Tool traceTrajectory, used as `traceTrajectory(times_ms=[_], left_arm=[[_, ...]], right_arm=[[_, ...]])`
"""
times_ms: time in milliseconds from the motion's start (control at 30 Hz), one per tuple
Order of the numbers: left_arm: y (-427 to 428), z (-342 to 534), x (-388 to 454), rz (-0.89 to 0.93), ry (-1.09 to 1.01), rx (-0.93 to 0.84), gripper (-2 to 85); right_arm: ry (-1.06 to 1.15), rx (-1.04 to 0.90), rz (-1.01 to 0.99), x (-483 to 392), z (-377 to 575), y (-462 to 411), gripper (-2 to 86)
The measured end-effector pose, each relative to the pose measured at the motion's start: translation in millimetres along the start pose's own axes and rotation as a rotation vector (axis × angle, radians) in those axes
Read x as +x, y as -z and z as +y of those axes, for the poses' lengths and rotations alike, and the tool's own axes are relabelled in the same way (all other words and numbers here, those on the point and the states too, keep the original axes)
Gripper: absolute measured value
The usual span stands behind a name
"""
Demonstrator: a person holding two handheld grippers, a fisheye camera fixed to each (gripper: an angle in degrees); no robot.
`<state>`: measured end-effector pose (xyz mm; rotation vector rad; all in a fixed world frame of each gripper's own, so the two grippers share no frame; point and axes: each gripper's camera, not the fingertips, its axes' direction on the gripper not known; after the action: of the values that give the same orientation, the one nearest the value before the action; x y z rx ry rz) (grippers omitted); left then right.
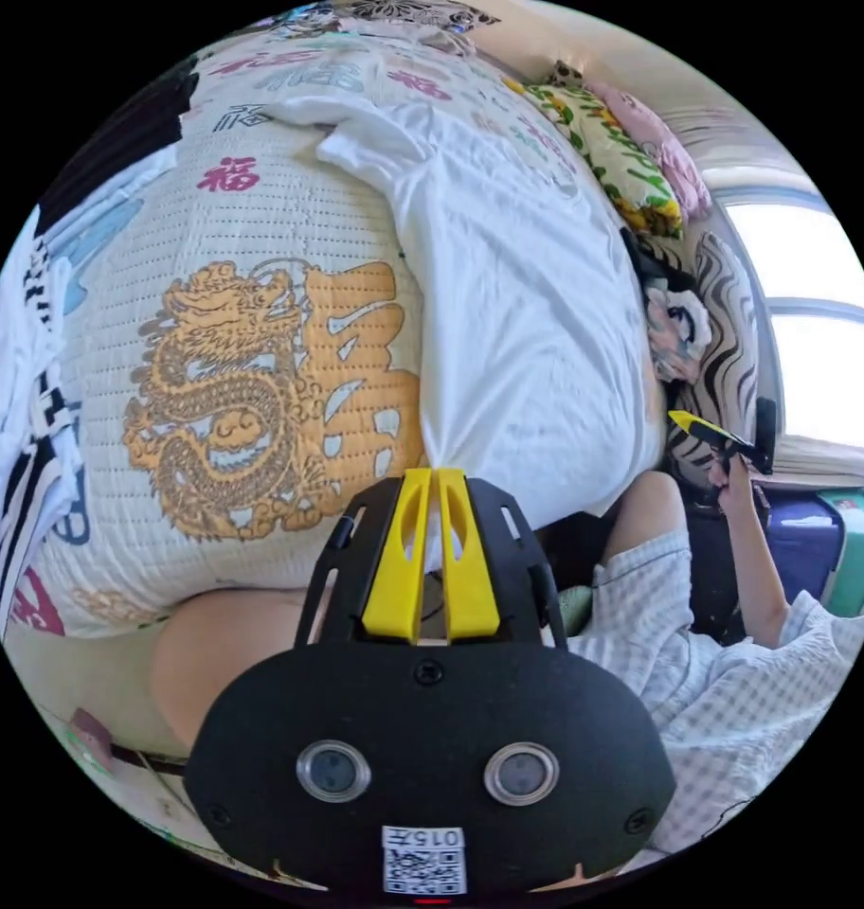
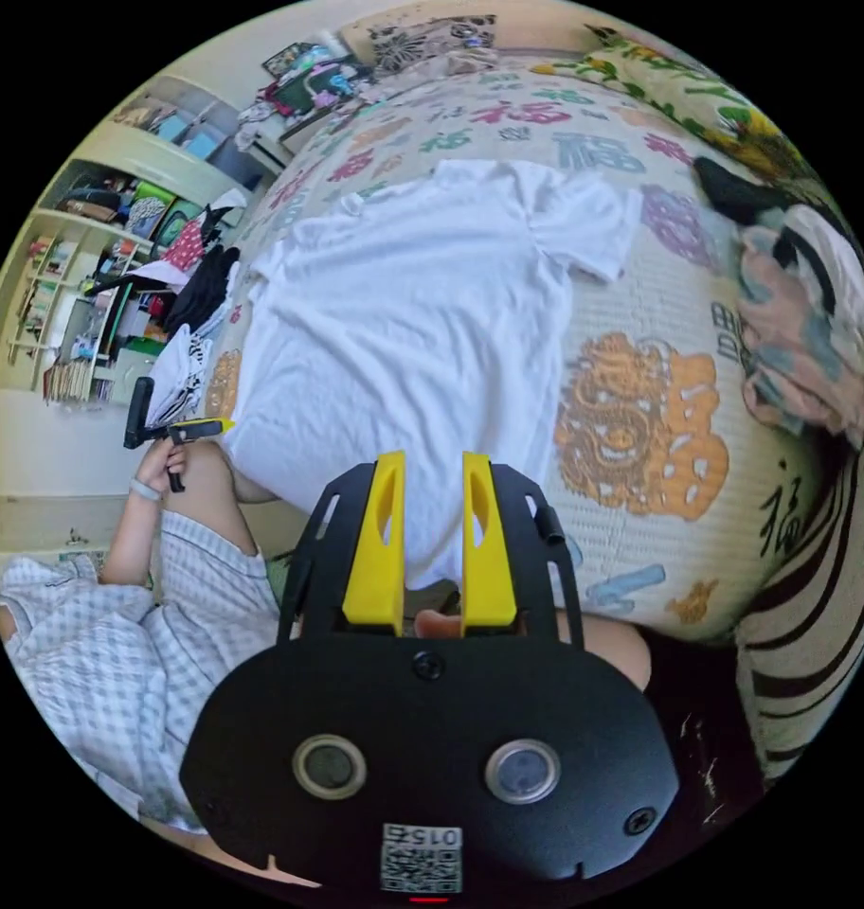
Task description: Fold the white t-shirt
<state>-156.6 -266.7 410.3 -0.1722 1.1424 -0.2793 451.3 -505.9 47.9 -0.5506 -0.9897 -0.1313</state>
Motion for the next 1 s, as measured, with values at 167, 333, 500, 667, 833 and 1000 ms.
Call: traceTrajectory(times_ms=[167, 333, 500, 667, 833, 1000], left_arm=[[-11.4, -3.6, 14.0, -0.067, 0.043, -0.013, 6.7], [-51.7, -26.9, 43.0, -0.143, -0.023, -0.146, 9.3], [-95.7, -53.4, 70.5, -0.124, -0.128, -0.382, 0.2], [-106.8, -60.3, 78.2, -0.133, -0.127, -0.369, -0.6], [-130.1, -76.9, 85.6, -0.216, -0.147, -0.452, 0.2], [-105.4, -116.8, 101.5, -0.362, -0.217, -0.365, 5.4]], right_arm=[[-0.069, -0.086, -0.015, 39.5, 28.1, 2.5, 12.0], [-0.095, -0.185, 0.073, 54.3, 18.2, 5.7, 6.7], [-0.04, -0.257, -0.062, 67.8, 18.9, 33.5, 0.2], [-0.072, -0.206, -0.113, 95.6, 37.5, 74.8, -0.7], [-0.055, -0.293, -0.114, 105.2, 36.3, 90.0, 0.6], [0.029, -0.08, -0.073, 103.1, 11.7, 157.1, 5.4]])
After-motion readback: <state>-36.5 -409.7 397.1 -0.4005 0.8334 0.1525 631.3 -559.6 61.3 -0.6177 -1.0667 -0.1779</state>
